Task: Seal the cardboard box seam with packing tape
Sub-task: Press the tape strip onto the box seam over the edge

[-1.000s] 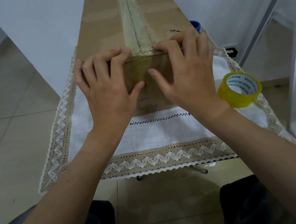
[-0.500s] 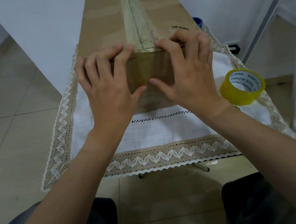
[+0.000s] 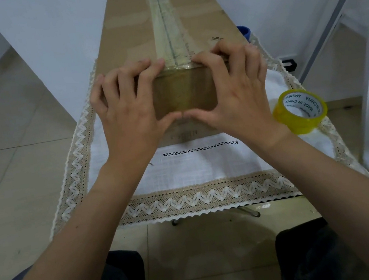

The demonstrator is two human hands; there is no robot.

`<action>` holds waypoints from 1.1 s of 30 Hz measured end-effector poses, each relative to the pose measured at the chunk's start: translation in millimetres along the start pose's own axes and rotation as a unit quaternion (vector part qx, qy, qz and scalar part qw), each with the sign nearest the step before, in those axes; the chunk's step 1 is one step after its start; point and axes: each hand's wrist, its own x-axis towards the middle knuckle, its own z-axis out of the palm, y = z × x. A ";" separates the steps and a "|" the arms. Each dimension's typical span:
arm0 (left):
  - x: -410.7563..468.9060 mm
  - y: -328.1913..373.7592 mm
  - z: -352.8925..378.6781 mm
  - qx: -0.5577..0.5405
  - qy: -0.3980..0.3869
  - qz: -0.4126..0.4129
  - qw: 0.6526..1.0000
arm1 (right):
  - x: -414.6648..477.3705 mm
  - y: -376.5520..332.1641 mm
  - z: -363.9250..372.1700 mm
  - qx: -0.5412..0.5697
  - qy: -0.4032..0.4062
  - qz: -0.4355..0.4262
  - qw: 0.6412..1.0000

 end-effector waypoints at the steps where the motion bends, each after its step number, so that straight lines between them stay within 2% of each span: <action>1: 1.7 3.2 -0.1 -0.025 0.015 -0.017 0.999 | 3.6 -3.1 -2.6 0.026 0.009 0.023 0.999; 6: 9.9 15.1 -0.3 -0.118 0.065 -0.096 0.986 | 25.6 -12.5 -8.3 0.060 0.028 0.117 0.991; 11: 23.4 17.6 4.7 -0.114 0.087 -0.134 0.981 | 31.7 -13.2 -1.7 0.027 0.043 0.127 0.991; 15: 21.0 13.2 8.0 -0.083 0.082 -0.108 0.987 | 28.8 -12.5 3.4 0.027 0.069 0.108 0.991; 21: 7.8 -4.2 11.2 -0.040 0.071 -0.002 0.997 | 17.5 -5.0 7.5 0.000 0.052 0.065 0.997; 33: -2.9 -13.1 13.2 0.047 0.036 0.048 0.997 | -3.9 8.6 23.6 -0.035 0.044 -0.017 0.998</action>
